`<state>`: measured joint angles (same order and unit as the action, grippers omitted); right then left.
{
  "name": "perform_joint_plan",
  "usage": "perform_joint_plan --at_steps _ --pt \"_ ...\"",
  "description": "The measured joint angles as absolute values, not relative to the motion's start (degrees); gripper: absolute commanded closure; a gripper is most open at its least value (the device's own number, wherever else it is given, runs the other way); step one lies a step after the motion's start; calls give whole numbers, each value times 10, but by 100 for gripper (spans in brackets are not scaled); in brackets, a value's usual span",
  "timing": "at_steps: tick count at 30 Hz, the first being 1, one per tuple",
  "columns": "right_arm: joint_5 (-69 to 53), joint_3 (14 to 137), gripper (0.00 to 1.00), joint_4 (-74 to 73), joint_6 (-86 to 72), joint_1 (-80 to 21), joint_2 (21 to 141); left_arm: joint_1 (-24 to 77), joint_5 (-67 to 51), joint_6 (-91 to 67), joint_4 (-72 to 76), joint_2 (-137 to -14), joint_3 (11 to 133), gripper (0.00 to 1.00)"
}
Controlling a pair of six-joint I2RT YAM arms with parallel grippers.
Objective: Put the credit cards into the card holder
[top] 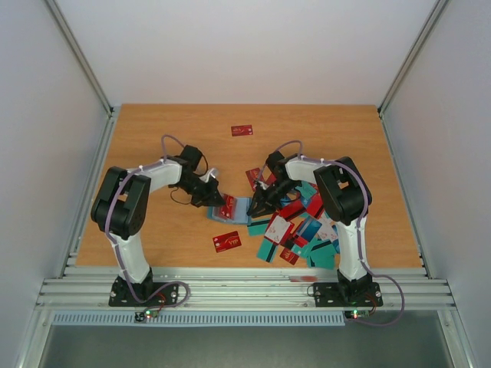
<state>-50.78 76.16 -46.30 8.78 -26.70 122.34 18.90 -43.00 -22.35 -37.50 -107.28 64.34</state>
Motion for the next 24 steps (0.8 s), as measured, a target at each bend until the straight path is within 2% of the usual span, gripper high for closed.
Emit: perform_joint_plan --at_steps 24 --pt "-510 762 79 -463 89 -267 1224 201 -460 -292 -291 -1073 606 100"
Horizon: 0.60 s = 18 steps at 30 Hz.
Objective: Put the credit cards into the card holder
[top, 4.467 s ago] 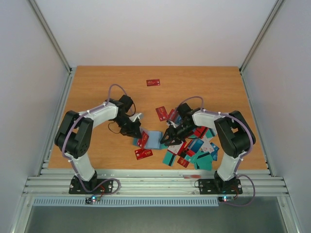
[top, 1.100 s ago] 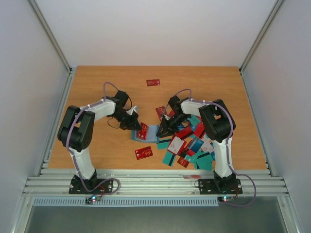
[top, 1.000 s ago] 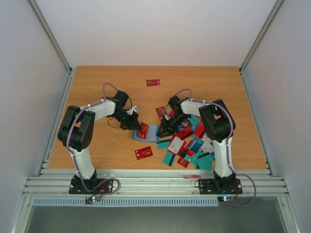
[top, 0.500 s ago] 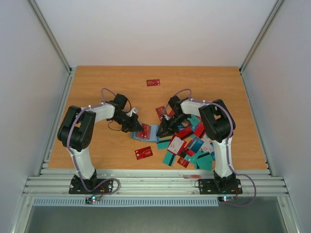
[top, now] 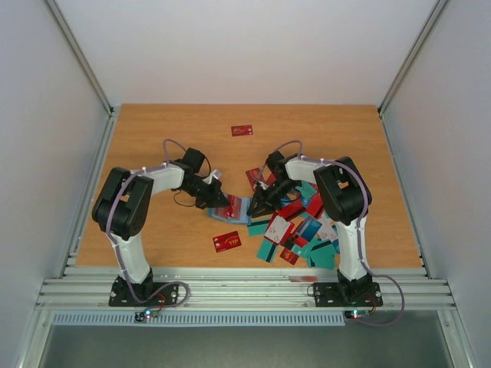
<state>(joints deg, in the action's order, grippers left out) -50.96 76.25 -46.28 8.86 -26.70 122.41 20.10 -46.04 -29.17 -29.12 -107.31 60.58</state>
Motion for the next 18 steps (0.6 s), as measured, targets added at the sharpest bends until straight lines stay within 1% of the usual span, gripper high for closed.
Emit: perform_joint_plan --at_steps 18 --pt "-510 762 79 -462 88 -267 1224 218 -470 -287 -272 -1096 614 100"
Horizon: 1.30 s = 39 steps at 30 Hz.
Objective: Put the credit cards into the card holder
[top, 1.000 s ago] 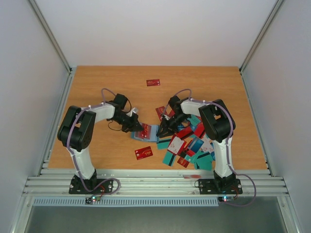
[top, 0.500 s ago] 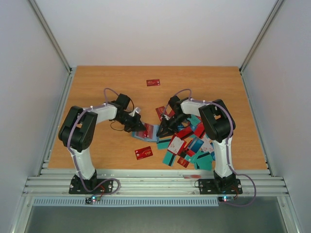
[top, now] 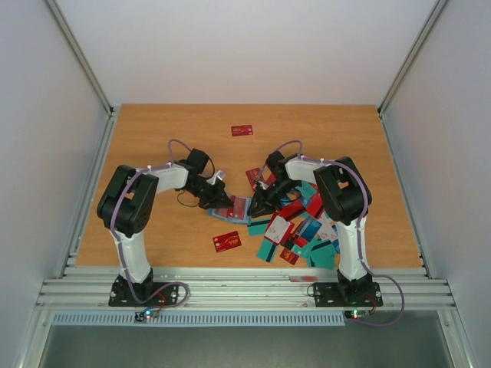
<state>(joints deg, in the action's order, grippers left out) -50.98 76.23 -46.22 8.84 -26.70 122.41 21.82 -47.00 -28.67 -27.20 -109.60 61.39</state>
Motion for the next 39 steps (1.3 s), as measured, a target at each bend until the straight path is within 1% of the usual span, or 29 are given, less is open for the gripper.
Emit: perform_joint_plan --at_steps 18,21,23,34,39 --pt "-510 762 79 -464 90 -266 1224 223 -480 -266 -289 -1112 641 99" --pt "-509 762 79 -465 91 -266 1224 224 -479 -268 -289 -1114 641 95" --pt "-509 763 79 -467 91 -266 1224 227 -477 -271 -289 -1114 642 90" --pt "-508 764 79 -472 96 -263 1224 249 -438 -272 -327 -1122 660 75" --pt "-508 764 79 -469 96 -264 1224 264 -406 -254 -369 -1122 686 61"
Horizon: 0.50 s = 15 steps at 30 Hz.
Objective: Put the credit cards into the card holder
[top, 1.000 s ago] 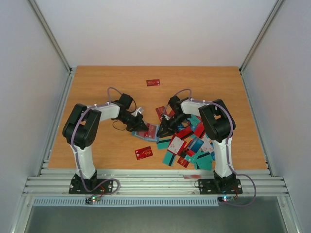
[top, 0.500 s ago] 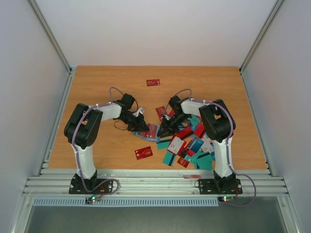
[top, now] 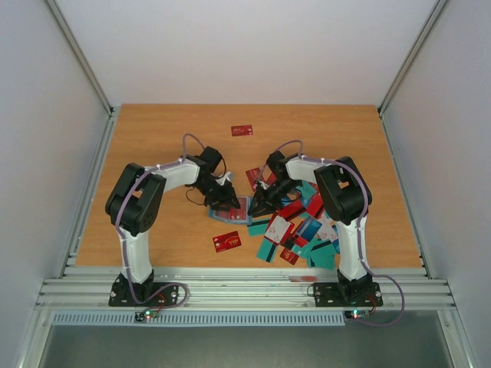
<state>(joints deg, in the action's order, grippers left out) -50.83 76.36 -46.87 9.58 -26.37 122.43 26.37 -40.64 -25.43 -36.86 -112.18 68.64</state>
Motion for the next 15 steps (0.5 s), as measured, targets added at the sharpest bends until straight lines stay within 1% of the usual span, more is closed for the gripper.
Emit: perform_joint_plan --at_steps 6,10,13,15 --pt "-514 764 79 -461 96 -264 1226 272 -375 -247 -415 -1122 715 45" --pt "-517 764 79 -456 96 -264 1227 275 -362 -241 -435 -1122 726 32" --pt "-517 764 79 -455 95 -264 1227 279 -350 -239 -450 -1122 735 27" --pt "-517 764 79 -454 95 -264 1227 282 -341 -238 -458 -1122 742 20"
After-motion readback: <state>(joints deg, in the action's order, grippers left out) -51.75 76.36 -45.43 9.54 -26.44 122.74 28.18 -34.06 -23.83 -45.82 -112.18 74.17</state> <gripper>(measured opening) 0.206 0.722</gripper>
